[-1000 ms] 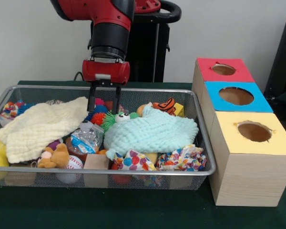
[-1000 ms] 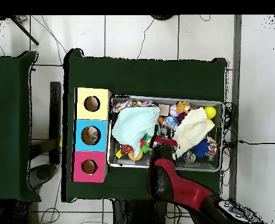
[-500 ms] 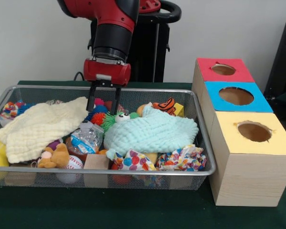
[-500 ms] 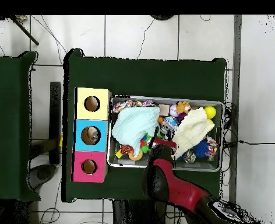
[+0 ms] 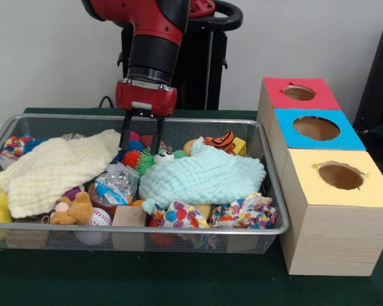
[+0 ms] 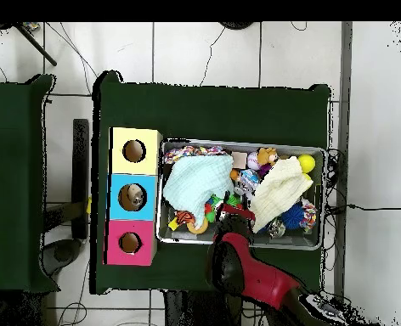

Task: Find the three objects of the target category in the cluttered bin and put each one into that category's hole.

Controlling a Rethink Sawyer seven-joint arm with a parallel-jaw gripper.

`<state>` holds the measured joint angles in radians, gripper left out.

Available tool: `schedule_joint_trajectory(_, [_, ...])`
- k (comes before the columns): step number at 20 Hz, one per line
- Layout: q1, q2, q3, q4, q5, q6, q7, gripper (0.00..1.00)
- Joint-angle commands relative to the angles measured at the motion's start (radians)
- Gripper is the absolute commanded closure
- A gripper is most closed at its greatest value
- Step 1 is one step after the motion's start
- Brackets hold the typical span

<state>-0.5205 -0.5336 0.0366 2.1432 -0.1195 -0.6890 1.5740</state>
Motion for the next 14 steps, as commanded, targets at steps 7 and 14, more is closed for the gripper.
schedule_joint_trajectory(7, [-0.017, 0.056, 0.021, -0.125, 0.039, 0.138, 0.184, 0.0])
schedule_joint_trajectory(14, [-0.02, 0.038, 0.028, -0.126, 0.029, 0.11, 0.198, 0.0])
